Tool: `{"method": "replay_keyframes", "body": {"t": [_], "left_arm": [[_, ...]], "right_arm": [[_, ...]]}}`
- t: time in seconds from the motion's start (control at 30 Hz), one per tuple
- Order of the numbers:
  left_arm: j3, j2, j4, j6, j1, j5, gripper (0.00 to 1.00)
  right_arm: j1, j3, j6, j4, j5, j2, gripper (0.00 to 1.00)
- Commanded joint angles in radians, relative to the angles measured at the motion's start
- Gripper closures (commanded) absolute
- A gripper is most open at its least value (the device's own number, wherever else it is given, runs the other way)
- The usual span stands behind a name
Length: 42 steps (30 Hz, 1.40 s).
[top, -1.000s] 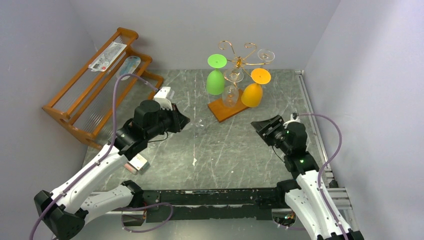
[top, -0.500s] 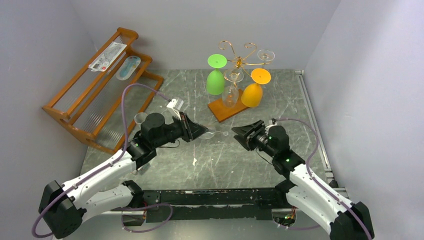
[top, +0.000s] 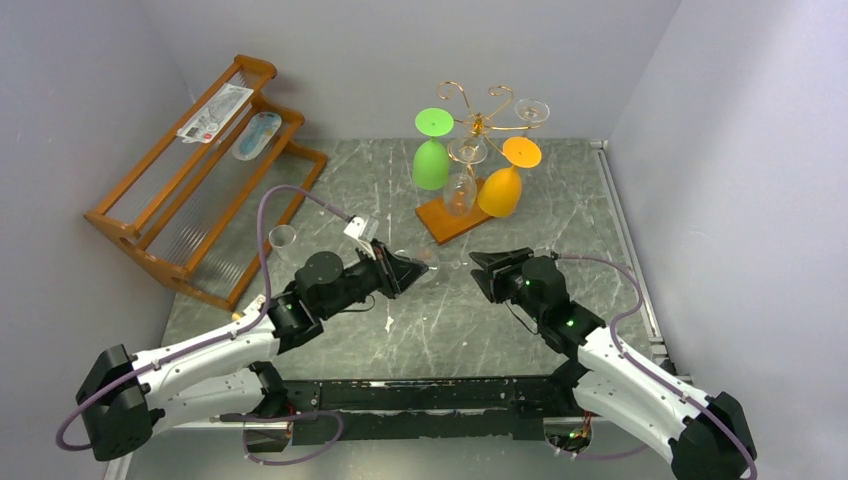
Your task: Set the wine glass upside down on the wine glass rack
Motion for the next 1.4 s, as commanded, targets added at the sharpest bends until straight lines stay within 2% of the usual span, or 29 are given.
{"method": "replay_keyframes", "body": {"t": [0.0, 0.13, 0.2, 0.33, 0.53, 0.9, 1.37], "left_arm": [[0.006, 0.009, 0.123, 0.04, -0.071, -0.108, 0.95], [0.019, -0.003, 0.069, 0.054, -0.091, -0.22, 0.95], [0.026, -0.003, 0.04, 0.046, -0.093, -0.256, 0.95], [0.041, 0.027, 0.028, 0.041, -0.093, -0.225, 0.95], [0.02, 0.072, 0.129, 0.022, -0.093, -0.155, 0.95], [-0.014, 0.138, 0.298, 0.011, -0.094, -0.029, 0.95], [-0.056, 0.148, 0.367, 0.009, -0.099, 0.006, 0.95]], "right_arm": [[0.035, 0.082, 0.036, -0.115, -0.001, -0.015, 0.48], [0.035, 0.159, -0.008, -0.347, 0.092, -0.021, 0.44], [0.036, 0.155, -0.006, -0.367, 0.115, -0.041, 0.43], [0.035, 0.107, -0.001, -0.275, 0.077, -0.072, 0.42], [0.037, 0.104, 0.022, -0.205, -0.01, -0.004, 0.48], [0.053, 0.081, 0.129, -0.069, -0.064, 0.084, 0.49], [0.064, 0.095, 0.167, 0.02, -0.086, 0.153, 0.82]]}}
